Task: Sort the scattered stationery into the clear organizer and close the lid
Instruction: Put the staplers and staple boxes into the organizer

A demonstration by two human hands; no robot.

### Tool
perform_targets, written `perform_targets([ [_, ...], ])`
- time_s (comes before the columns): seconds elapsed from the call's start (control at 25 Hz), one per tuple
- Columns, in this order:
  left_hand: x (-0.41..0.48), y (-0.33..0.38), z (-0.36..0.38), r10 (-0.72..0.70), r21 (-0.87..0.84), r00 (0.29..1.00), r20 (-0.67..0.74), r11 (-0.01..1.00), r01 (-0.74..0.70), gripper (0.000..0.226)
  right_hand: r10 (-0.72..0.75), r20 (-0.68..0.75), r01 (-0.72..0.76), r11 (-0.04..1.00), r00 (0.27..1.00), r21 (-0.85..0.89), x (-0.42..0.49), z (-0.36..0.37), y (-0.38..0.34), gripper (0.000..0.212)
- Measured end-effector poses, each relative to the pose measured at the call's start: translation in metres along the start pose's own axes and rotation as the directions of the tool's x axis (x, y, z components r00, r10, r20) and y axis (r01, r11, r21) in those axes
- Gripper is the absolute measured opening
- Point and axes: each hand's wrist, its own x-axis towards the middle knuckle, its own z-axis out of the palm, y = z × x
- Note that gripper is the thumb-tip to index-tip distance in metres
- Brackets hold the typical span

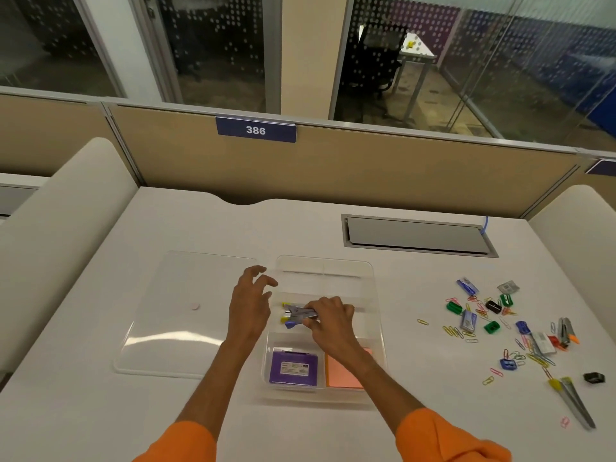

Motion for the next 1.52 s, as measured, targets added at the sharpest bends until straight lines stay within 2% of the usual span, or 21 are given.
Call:
perform_targets([
  [0.24, -0.015, -0.014, -0.006, -0.017, -0.02, 0.999, 0.038, 1.0, 0.018, 0.024, -0.047, 0.091, 0.059, 0.989, 0.995, -0.139, 0.012, 0.025, -0.017, 0.033],
  [0.48, -0.019, -0.023, 0.001, -0.01, -0.01, 0.997, 0.081, 1.0, 0.01, 0.024, -0.037, 0.175, 0.082, 0.963, 0.984, -0.255, 0.021, 0.025, -0.015, 0.019],
  [0.56, -0.019, -0.024, 0.003, 0.003, -0.009, 0.996, 0.091, 1.0, -0.002, 0.023, -0.024, 0.177, 0.068, 0.967, 0.984, -0.247, 0.023, 0.024, -0.014, 0.016],
  [0.68, -0.017, -0.021, 0.005, 0.007, 0.026, 0.996, 0.088, 1.0, -0.009, 0.024, -0.048, 0.081, 0.063, 0.979, 0.996, -0.194, 0.021, 0.017, -0.008, 0.021],
  [0.8, -0.016, -0.012, 0.012, 0.01, 0.102, 0.993, 0.117, 0.995, -0.022, 0.043, -0.073, -0.061, 0.062, 0.986, 0.995, -0.155, 0.015, 0.009, 0.007, 0.036],
  [0.88, -0.017, -0.006, 0.018, 0.048, 0.137, 0.989, 0.137, 0.988, -0.067, 0.055, -0.074, -0.12, 0.048, 0.978, 0.99, -0.204, 0.011, 0.003, 0.017, 0.045],
  [1.16, -0.02, 0.032, 0.047, 0.131, 0.218, 0.969, 0.207, 0.96, -0.177, 0.073, 0.037, -0.147, -0.062, 0.983, 0.988, -0.173, -0.016, -0.035, 0.071, 0.075],
  [1.32, -0.023, 0.068, 0.068, 0.131, 0.182, 0.967, 0.218, 0.968, -0.173, 0.067, 0.105, -0.159, -0.125, 0.985, 0.982, -0.117, -0.034, -0.052, 0.108, 0.076],
  [1.52, -0.028, 0.121, 0.108, 0.22, 0.161, 0.944, 0.245, 0.951, -0.263, 0.063, 0.173, -0.21, -0.193, 0.978, 0.962, -0.077, -0.062, -0.074, 0.171, 0.075],
])
